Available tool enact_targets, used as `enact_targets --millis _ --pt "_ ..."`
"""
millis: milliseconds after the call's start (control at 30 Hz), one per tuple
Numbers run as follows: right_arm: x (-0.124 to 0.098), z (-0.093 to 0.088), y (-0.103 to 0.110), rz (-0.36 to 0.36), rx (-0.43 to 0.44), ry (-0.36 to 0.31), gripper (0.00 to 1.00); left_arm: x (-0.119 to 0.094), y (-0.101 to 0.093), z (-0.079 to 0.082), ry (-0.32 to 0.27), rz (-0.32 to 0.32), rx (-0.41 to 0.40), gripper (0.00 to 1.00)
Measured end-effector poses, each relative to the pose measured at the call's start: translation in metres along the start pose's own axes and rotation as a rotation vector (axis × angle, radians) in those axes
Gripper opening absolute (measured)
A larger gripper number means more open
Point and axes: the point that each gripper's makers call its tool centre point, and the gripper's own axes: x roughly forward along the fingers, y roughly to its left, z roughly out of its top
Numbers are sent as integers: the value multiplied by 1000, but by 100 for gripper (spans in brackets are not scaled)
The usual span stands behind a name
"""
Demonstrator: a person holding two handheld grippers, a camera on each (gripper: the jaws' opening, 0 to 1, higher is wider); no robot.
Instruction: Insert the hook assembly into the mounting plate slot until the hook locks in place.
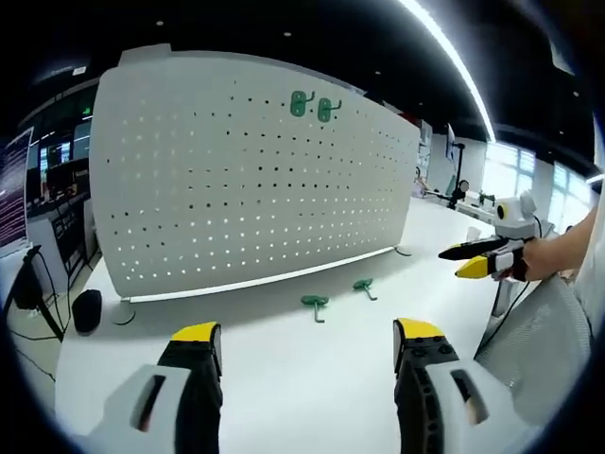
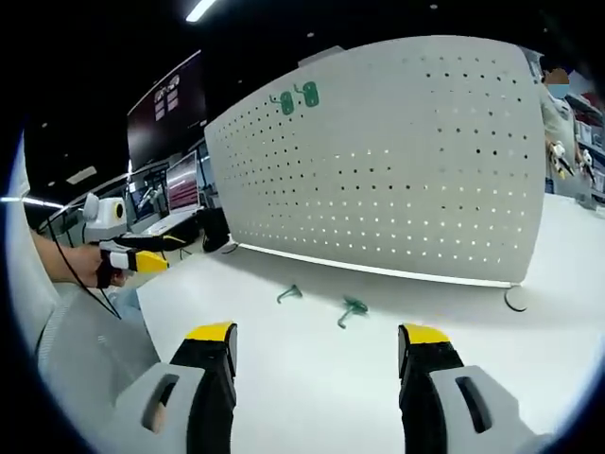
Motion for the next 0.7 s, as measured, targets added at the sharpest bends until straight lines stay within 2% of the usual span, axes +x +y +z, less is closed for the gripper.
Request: enact_targets --millis 167,700 --pt "0 -3 -1 -6 1 17 68 0 0 -6 23 -1 -10 76" --pt "1 -6 0 2 10 26 67 1 -2 -6 27 -9 -8 76"
